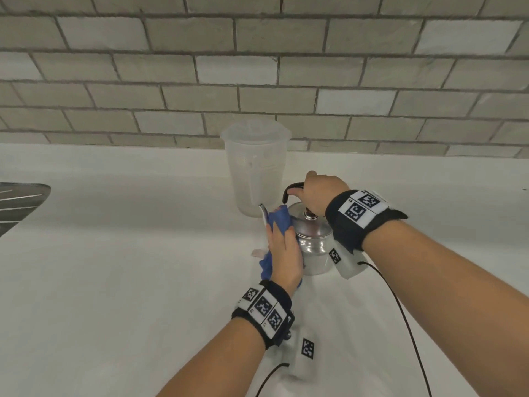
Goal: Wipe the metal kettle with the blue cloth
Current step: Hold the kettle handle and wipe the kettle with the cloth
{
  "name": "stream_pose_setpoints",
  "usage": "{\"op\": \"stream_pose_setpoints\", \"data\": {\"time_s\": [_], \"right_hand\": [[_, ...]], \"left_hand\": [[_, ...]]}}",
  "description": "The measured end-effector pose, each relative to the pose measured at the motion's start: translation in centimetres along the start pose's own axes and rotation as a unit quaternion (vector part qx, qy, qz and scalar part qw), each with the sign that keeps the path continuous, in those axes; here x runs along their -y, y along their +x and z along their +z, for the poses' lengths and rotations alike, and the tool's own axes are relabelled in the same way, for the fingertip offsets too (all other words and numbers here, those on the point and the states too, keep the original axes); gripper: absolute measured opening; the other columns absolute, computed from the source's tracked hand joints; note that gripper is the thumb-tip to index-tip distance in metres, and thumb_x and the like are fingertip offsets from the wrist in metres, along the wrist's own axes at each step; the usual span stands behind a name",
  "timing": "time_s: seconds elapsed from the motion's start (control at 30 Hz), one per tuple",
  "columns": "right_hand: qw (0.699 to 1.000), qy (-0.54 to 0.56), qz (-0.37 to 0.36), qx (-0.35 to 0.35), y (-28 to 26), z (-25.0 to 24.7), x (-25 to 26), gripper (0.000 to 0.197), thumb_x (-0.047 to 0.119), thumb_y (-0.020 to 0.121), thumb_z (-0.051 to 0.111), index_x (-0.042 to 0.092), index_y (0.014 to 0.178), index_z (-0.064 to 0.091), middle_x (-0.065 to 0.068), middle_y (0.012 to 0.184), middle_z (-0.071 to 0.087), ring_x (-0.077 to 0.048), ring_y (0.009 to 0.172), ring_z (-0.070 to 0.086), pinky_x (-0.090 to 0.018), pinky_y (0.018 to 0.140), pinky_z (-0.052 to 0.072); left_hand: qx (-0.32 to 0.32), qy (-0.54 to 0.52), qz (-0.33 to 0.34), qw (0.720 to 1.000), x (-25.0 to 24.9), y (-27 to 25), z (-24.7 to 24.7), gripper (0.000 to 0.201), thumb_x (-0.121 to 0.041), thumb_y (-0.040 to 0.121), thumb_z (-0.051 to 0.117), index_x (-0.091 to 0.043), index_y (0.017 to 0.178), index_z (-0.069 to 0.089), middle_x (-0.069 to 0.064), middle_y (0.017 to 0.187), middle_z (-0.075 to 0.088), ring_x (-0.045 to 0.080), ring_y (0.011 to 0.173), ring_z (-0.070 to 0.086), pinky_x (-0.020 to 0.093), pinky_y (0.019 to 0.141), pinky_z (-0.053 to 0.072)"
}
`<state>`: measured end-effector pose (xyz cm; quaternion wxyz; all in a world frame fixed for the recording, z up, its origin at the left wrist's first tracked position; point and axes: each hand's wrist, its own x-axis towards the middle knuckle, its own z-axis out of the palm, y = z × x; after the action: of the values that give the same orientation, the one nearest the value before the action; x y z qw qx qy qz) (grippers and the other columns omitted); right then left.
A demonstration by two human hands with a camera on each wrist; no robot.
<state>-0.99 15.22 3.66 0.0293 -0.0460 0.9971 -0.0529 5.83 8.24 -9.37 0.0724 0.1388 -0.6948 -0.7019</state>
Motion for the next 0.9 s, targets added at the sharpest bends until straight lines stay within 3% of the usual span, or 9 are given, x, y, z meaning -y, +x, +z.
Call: {"op": "stream_pose_setpoints", "data": {"time_s": [0.13, 0.2, 0.3, 0.43, 0.5, 0.6, 0.67, 0.77, 0.9], "right_hand": [[0.999, -0.02, -0.031, -0.017, -0.7, -0.2, 0.4, 0.054, 0.05, 0.097, 0.039, 0.001, 0.115, 0.055, -0.015, 0.11, 0.063, -0.032, 0.101, 0.06, -0.031, 0.075, 0.039], [0.998, 0.041, -0.053, 0.018, -1.0, -1.1, -0.1, 0.046, 0.048, 0.096, 0.043, 0.005, 0.103, 0.058, -0.012, 0.093, 0.06, -0.028, 0.084, 0.057, -0.028, 0.068, 0.039], [0.983, 0.148, -0.083, 0.068, -1.4, -2.0, -1.0, 0.04, 0.042, 0.096, 0.047, 0.004, 0.091, 0.058, -0.006, 0.07, 0.053, -0.019, 0.058, 0.049, -0.026, 0.05, 0.037], [0.983, 0.163, -0.073, 0.036, -1.7, -1.2, -0.6, 0.042, 0.038, 0.098, 0.046, 0.005, 0.073, 0.052, -0.008, 0.07, 0.052, -0.022, 0.064, 0.049, -0.024, 0.051, 0.033], [0.982, 0.179, -0.048, 0.029, -1.7, -0.9, -0.1, 0.045, 0.036, 0.098, 0.046, 0.009, 0.062, 0.044, -0.005, 0.06, 0.047, -0.017, 0.053, 0.043, -0.025, 0.047, 0.03], [0.976, 0.215, -0.012, 0.02, -1.8, -0.7, 0.3, 0.044, 0.031, 0.097, 0.048, 0.01, 0.058, 0.04, -0.006, 0.056, 0.043, -0.018, 0.049, 0.04, -0.027, 0.046, 0.03], [0.973, 0.231, 0.001, 0.014, -1.9, -0.6, 0.4, 0.044, 0.029, 0.096, 0.048, 0.01, 0.057, 0.04, -0.006, 0.055, 0.043, -0.019, 0.05, 0.041, -0.027, 0.047, 0.032], [0.973, 0.232, 0.004, 0.01, -2.1, -0.6, 0.5, 0.042, 0.028, 0.095, 0.048, 0.01, 0.058, 0.041, -0.006, 0.057, 0.045, -0.02, 0.052, 0.042, -0.027, 0.048, 0.032], [0.973, 0.23, 0.001, 0.009, -2.3, -0.6, 0.4, 0.041, 0.027, 0.095, 0.048, 0.01, 0.058, 0.042, -0.006, 0.058, 0.046, -0.024, 0.061, 0.046, -0.026, 0.05, 0.033]], "left_hand": [[0.018, -0.036, 0.034, 0.999, 0.7, -2.5, 0.4, 0.059, -0.026, 0.104, 0.036, -0.027, 0.157, 0.011, -0.016, 0.155, 0.012, 0.011, 0.149, 0.01, 0.037, 0.122, 0.009], [0.022, -0.061, 0.042, 0.997, 0.6, -2.2, -0.5, 0.057, -0.036, 0.095, 0.039, -0.02, 0.15, 0.034, -0.001, 0.155, 0.033, 0.02, 0.145, 0.029, 0.043, 0.12, 0.021], [0.044, -0.081, -0.001, 0.996, -0.3, 0.3, -2.0, 0.026, -0.035, 0.096, 0.037, -0.021, 0.104, 0.058, 0.013, 0.113, 0.062, 0.029, 0.11, 0.057, 0.038, 0.096, 0.046], [0.008, -0.04, -0.018, 0.999, -0.3, 1.1, -1.0, 0.051, -0.045, 0.092, 0.034, -0.025, 0.138, 0.044, 0.003, 0.136, 0.052, 0.025, 0.129, 0.046, 0.035, 0.107, 0.031], [-0.033, 0.019, -0.026, 0.999, 0.2, -0.5, 0.2, 0.061, -0.037, 0.098, 0.034, -0.023, 0.155, 0.021, -0.003, 0.157, 0.029, 0.024, 0.146, 0.024, 0.037, 0.118, 0.013], [-0.016, 0.097, 0.118, 0.988, 1.0, -4.8, 1.8, 0.077, -0.036, 0.086, 0.023, -0.011, 0.157, 0.006, 0.002, 0.165, 0.001, 0.024, 0.149, -0.003, 0.037, 0.118, -0.005], [0.014, 0.109, 0.156, 0.982, 1.0, -5.7, 2.0, 0.073, -0.04, 0.075, 0.023, -0.022, 0.145, 0.014, 0.005, 0.155, 0.009, 0.025, 0.143, 0.008, 0.043, 0.118, 0.0], [-0.052, 0.005, 0.006, 0.999, -1.1, -4.7, -0.3, 0.03, -0.039, 0.089, 0.043, -0.027, 0.116, 0.042, 0.006, 0.127, 0.049, 0.023, 0.109, 0.051, 0.045, 0.097, 0.044], [-0.007, -0.133, -0.149, 0.98, -3.9, -2.7, -5.3, 0.02, -0.034, 0.097, 0.044, -0.019, 0.084, 0.041, 0.01, 0.09, 0.058, 0.019, 0.075, 0.053, 0.025, 0.065, 0.046]]}}
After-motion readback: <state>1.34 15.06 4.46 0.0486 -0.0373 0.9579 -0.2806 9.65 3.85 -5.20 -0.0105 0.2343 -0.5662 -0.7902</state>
